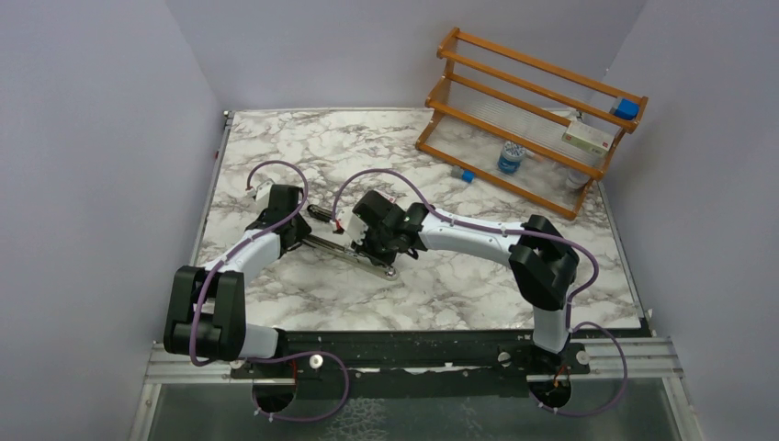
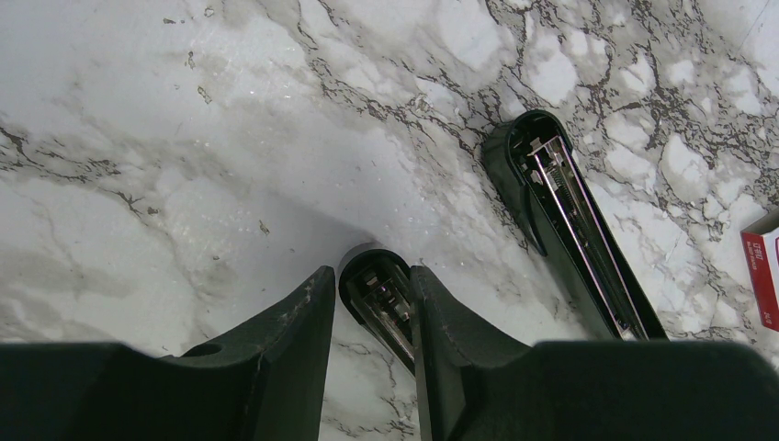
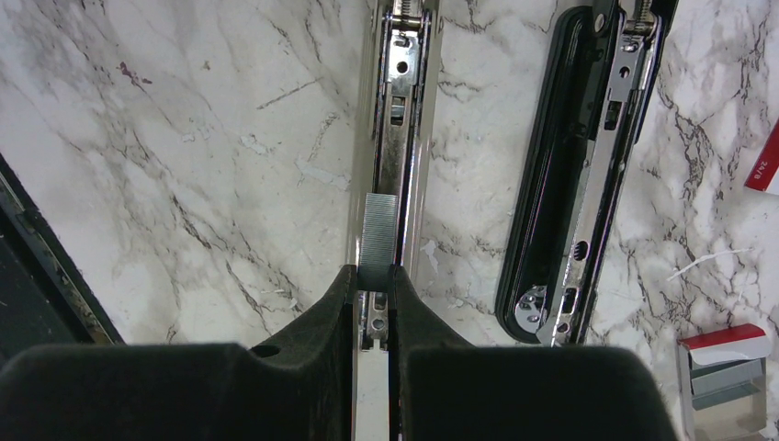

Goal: Load the staples into the stapler

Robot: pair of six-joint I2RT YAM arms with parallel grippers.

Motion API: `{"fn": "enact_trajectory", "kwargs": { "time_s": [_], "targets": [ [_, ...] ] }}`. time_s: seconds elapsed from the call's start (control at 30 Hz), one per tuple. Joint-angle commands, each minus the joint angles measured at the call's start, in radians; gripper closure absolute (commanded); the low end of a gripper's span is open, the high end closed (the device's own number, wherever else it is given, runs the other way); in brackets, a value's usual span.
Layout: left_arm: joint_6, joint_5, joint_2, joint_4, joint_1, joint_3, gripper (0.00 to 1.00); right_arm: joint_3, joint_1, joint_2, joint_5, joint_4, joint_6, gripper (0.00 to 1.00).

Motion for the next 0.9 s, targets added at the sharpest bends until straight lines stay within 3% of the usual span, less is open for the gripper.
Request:
{"fn": "enact_trajectory", "kwargs": {
  "time_s": [0.0,0.87],
  "targets": [
    [0.021,-0.023,-0.015,-0.038,0.008,-0.017,0.62,0.034,0.009,0.024,-0.017,-0.043,-0.022,0.99],
    [0.021,-0.025,-0.017,-0.038,0.008,-0.020,0.62,0.009,0.012,-0.003,-0.017,0.011,0.026,0.99]
  ]
}}
